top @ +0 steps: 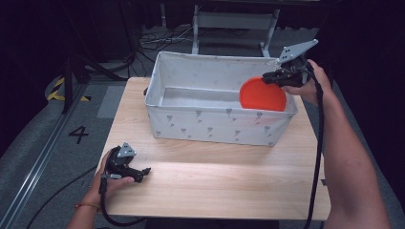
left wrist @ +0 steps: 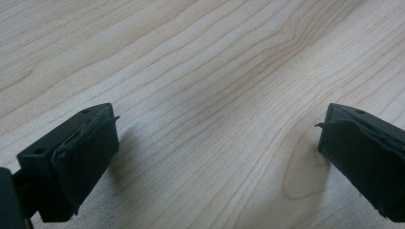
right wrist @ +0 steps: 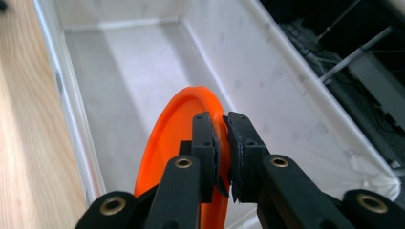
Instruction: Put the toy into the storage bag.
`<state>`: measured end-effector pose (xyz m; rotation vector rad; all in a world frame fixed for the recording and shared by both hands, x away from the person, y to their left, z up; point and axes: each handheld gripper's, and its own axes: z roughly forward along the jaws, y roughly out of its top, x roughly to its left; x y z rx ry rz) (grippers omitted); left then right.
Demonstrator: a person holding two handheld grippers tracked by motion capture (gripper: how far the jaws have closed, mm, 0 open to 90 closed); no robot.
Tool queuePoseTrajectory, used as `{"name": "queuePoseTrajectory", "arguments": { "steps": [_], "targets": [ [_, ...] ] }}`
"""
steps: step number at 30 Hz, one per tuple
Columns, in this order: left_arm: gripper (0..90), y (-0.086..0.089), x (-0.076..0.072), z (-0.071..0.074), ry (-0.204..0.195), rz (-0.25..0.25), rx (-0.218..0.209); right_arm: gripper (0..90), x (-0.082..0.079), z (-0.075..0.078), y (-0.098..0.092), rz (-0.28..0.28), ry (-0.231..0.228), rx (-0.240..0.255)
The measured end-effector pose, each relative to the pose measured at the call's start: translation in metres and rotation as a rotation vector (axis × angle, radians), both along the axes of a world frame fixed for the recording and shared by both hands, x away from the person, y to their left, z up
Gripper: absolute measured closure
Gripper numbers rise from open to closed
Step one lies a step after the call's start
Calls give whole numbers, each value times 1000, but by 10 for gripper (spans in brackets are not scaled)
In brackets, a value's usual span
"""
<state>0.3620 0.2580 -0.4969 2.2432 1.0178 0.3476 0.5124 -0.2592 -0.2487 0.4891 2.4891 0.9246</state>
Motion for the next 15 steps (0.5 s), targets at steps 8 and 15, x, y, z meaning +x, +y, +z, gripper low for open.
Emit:
{"name": "queuePoseTrajectory", "arguments": {
  "steps": [8,15],
  "targets": [
    [5,0,-1,0,-2,5,3,827,-4,-23,-1,80,68,-98],
    [5,0,-1,0,-5,4,5,825,-3,-29,8,124,111,-178]
  ]
}}
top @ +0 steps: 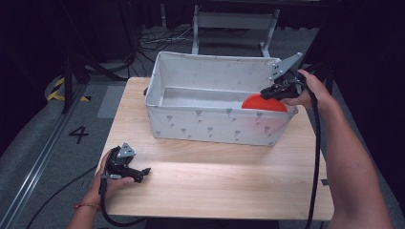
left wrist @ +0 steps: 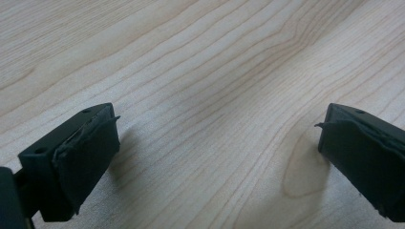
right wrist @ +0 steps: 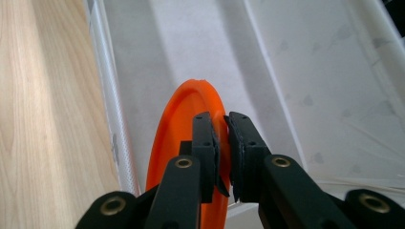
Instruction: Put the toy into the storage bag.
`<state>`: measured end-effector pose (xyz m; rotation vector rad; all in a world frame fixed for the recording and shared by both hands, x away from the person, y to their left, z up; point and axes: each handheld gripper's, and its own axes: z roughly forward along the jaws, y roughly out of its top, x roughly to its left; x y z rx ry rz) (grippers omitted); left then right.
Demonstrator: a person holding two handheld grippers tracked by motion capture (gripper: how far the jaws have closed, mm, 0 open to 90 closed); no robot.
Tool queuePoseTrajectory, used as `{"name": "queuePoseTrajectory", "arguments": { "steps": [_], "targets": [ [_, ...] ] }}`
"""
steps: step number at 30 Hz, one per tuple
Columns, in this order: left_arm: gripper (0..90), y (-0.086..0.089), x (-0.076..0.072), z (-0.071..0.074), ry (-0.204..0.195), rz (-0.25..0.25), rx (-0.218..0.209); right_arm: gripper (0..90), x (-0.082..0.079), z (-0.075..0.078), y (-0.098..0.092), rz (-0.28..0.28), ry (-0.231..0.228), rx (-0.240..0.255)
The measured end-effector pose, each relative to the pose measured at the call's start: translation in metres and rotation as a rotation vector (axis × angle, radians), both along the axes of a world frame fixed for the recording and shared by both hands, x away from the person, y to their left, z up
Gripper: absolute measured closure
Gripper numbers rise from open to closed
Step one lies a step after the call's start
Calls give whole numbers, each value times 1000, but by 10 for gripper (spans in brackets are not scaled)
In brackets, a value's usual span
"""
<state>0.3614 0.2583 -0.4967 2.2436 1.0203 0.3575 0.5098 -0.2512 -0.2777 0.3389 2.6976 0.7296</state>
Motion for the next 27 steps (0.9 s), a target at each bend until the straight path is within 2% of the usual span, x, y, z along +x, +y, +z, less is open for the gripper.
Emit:
{"name": "queuePoseTrajectory", "arguments": {
  "steps": [7,12,15,19,23,26,27],
  "targets": [
    [5,0,0,0,0,-3,2,823,8,-13,14,32,62,-103],
    [5,0,0,0,0,-3,3,821,14,-22,22,32,133,-184],
    [5,0,0,0,3,-3,2,820,17,-26,24,34,152,-202],
    [5,0,0,0,1,-4,3,820,19,-29,25,31,175,-201],
    [5,0,0,0,1,-3,1,815,20,-33,25,26,207,-226],
    [5,0,0,0,4,-2,0,806,20,-32,25,25,197,-222],
    [5,0,0,0,4,-2,0,806,18,-29,23,23,195,-189]
  ]
}}
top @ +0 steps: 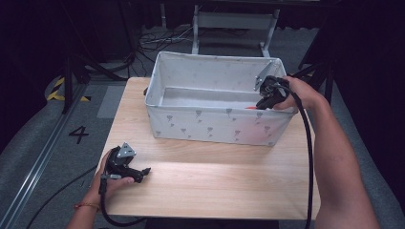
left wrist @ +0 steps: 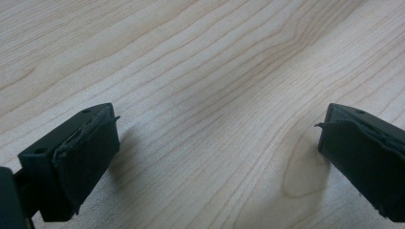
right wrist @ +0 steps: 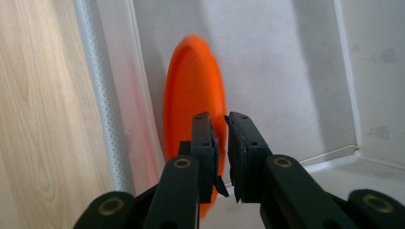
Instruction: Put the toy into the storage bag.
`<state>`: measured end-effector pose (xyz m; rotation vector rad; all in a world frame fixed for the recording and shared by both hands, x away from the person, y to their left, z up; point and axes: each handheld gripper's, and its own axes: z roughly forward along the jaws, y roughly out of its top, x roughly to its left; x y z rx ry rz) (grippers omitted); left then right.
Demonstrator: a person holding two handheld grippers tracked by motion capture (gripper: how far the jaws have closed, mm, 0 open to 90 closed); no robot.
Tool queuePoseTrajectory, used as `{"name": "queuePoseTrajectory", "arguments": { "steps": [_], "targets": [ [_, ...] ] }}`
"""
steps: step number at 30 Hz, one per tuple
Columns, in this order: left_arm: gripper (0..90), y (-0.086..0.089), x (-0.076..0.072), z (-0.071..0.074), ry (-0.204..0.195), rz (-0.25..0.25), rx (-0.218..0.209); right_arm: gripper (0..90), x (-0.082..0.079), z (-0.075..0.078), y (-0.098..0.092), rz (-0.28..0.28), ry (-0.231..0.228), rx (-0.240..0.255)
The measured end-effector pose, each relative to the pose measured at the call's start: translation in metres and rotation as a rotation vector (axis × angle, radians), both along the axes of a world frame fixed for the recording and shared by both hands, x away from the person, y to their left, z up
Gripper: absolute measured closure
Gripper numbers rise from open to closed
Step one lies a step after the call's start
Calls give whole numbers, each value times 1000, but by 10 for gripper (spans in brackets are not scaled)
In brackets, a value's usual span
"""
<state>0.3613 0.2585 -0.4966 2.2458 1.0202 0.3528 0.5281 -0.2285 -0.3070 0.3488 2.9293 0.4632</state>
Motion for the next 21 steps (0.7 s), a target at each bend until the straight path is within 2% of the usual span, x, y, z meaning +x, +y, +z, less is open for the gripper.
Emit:
{"name": "queuePoseTrajectory", "arguments": {
  "steps": [5,9,10,13,14,17,18,21],
  "targets": [
    [5,0,0,0,0,0,0,796,-3,3,-2,-5,-24,19],
    [5,0,0,0,0,0,1,780,-7,7,-4,-10,-53,70],
    [5,0,0,0,-4,-2,2,780,-7,7,-4,-10,-53,70],
    [5,0,0,0,-3,-1,4,769,-10,11,-8,-22,-86,125],
    [5,0,0,0,-1,0,2,746,-13,13,-10,-30,-109,151],
    [5,0,0,0,-1,0,2,745,-15,15,-12,-50,-131,173],
    [5,0,0,0,-2,-1,3,737,-19,17,-15,-52,-148,208],
    [5,0,0,0,-1,0,3,700,-24,19,-19,-81,-175,250]
  ]
}}
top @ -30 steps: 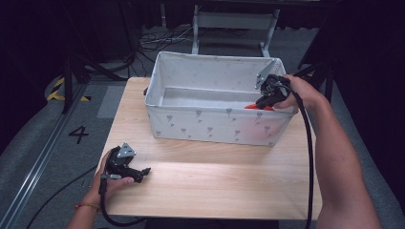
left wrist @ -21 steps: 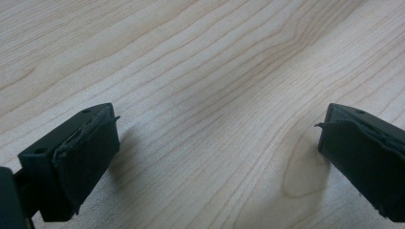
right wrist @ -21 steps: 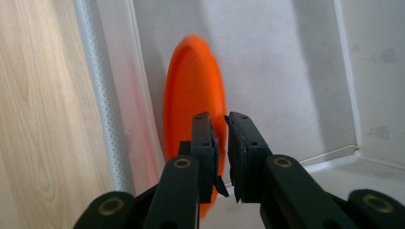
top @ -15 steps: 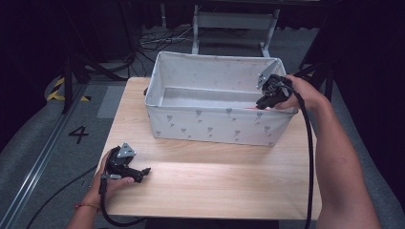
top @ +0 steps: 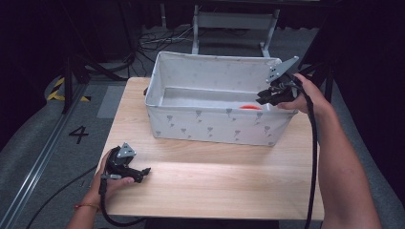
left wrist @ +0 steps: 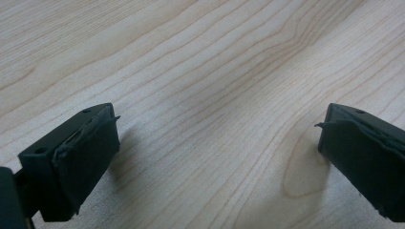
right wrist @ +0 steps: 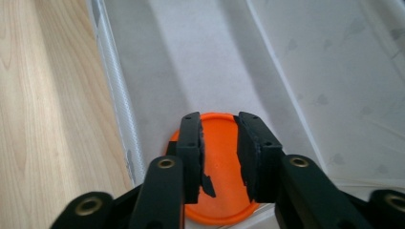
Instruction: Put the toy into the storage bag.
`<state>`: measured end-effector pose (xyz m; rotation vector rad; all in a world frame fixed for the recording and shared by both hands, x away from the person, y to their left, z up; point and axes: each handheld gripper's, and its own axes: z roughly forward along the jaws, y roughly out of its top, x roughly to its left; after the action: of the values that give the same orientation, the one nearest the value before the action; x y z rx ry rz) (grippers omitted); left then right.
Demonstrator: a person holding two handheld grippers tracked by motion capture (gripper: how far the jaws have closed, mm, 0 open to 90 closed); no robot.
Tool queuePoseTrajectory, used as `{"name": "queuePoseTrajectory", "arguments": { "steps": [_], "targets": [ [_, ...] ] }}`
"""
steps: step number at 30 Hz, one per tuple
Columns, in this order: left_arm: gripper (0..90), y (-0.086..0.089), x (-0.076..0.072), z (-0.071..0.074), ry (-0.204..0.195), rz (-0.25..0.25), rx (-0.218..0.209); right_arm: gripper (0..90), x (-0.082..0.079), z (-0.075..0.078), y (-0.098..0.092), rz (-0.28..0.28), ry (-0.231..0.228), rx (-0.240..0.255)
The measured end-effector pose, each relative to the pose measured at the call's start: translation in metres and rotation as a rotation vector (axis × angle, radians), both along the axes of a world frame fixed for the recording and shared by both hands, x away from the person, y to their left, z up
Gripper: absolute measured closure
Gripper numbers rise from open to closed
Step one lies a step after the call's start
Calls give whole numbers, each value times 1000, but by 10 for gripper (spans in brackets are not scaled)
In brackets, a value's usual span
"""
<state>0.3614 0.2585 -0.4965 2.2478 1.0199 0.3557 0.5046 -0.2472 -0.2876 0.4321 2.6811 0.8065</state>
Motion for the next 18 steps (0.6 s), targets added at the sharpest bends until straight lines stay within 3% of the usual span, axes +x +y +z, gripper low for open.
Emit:
{"name": "queuePoseTrajectory", "arguments": {
  "steps": [4,5,10,11,14,18],
  "targets": [
    [5,0,0,0,-2,-2,0,657,-6,4,-5,-50,-29,49],
    [5,0,0,0,-4,-3,1,615,-11,7,-9,-77,-43,90],
    [5,0,0,0,-1,-1,1,522,-20,11,-13,-119,-73,136],
    [5,0,0,0,0,0,0,462,-24,12,-14,-155,-101,156],
    [5,0,0,0,3,1,-4,373,-28,12,-15,-197,-117,167],
    [5,0,0,0,3,1,-5,316,-34,13,-19,-248,-143,217]
  ]
}}
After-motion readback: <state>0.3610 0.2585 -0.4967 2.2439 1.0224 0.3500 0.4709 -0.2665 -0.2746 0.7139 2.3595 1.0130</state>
